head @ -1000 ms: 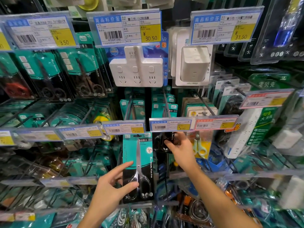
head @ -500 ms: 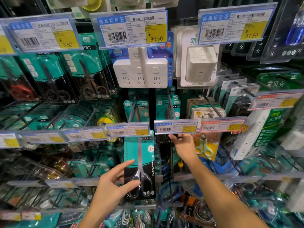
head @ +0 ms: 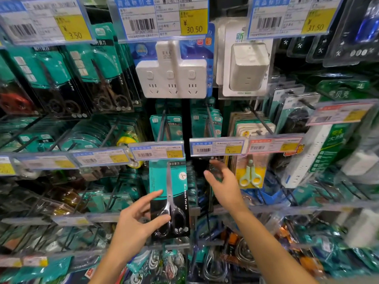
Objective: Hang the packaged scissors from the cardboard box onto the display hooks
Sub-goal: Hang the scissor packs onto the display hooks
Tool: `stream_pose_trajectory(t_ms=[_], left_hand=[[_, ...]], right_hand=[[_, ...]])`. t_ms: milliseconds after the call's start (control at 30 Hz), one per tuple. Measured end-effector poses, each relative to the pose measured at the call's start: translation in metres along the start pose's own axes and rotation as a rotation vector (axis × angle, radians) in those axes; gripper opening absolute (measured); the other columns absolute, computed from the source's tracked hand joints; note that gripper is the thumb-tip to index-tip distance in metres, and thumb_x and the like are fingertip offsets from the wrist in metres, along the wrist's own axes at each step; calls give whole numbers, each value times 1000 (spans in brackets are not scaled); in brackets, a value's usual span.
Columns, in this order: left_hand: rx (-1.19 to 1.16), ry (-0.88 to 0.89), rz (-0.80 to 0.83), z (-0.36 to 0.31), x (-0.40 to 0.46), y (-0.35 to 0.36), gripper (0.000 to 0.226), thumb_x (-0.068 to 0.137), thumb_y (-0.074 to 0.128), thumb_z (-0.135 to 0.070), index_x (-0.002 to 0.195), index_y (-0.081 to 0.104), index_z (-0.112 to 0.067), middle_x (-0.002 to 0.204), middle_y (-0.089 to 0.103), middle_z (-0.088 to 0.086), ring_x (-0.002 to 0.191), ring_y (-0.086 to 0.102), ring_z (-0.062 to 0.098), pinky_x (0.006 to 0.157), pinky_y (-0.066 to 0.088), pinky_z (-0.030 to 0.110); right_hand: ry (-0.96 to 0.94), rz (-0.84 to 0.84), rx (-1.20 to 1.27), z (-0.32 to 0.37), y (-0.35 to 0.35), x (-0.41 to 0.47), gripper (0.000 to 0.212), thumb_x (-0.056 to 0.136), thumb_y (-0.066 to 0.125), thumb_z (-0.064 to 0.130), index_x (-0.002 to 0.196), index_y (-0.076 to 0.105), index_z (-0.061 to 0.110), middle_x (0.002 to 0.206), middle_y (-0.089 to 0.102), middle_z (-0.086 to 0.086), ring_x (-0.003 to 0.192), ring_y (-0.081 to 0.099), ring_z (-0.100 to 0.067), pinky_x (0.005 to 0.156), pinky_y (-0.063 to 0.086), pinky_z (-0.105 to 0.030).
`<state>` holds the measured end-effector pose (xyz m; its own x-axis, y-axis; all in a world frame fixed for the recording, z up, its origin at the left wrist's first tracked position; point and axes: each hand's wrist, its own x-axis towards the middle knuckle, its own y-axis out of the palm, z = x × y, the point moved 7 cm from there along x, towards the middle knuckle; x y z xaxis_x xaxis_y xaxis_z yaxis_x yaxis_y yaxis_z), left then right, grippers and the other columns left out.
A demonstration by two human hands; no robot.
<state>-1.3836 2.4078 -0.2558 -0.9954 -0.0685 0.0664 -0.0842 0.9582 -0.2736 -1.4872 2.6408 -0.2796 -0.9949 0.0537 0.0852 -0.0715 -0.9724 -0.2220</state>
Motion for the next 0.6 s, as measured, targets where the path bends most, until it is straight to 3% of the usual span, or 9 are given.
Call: stream_pose_trajectory(t_ms=[67, 133, 267, 400, 500, 600], left_hand=[[-4, 11, -5, 0, 0, 0, 57, 59, 83, -32, 101, 62, -65, 115, 55, -39, 100, 47, -21, 87, 41, 9], [6, 20, -8, 1, 0, 1, 57, 60, 83, -33, 104, 63, -62, 114, 58, -40, 102, 52, -21, 83, 43, 6], [-5, 9, 6, 5, 1, 5, 59, 63, 87, -24, 112, 66, -50, 119, 68, -20, 114, 62, 3, 96, 51, 26], [12, 29, 0, 0, -3, 8, 57, 62, 85, -31, 112, 65, -52, 119, 65, -27, 115, 59, -2, 96, 51, 22], [-9, 43, -17, -1, -9, 6, 56, 64, 84, -29, 112, 66, -51, 120, 66, -23, 117, 60, 4, 99, 50, 31], [-34, 77, -33, -12, -10, 4, 54, 64, 83, -22, 108, 68, -50, 114, 69, -23, 108, 65, 3, 88, 53, 20]], right_hand=[[-27, 91, 70, 10, 8, -23, 25, 93, 62, 30, 118, 59, 27, 106, 68, 3, 96, 66, -11, 78, 52, -19], [-72, 195, 87, 22, 16, -46, 23, 91, 65, 29, 113, 60, 31, 101, 67, 3, 90, 67, -15, 79, 55, -27], [-129, 383, -17, 34, 32, -76, 40, 80, 78, 27, 114, 60, 40, 102, 66, 10, 81, 68, -10, 74, 54, -23], [-153, 386, -51, 33, 33, -78, 39, 81, 78, 21, 111, 63, 41, 102, 71, 10, 81, 71, -11, 77, 58, -32], [-180, 380, -44, 37, 30, -82, 37, 81, 78, 20, 111, 65, 37, 110, 68, 20, 86, 70, -8, 80, 58, -34], [-219, 355, -26, 44, 29, -82, 37, 82, 77, 18, 113, 65, 34, 111, 68, 20, 89, 69, -9, 80, 57, -32]])
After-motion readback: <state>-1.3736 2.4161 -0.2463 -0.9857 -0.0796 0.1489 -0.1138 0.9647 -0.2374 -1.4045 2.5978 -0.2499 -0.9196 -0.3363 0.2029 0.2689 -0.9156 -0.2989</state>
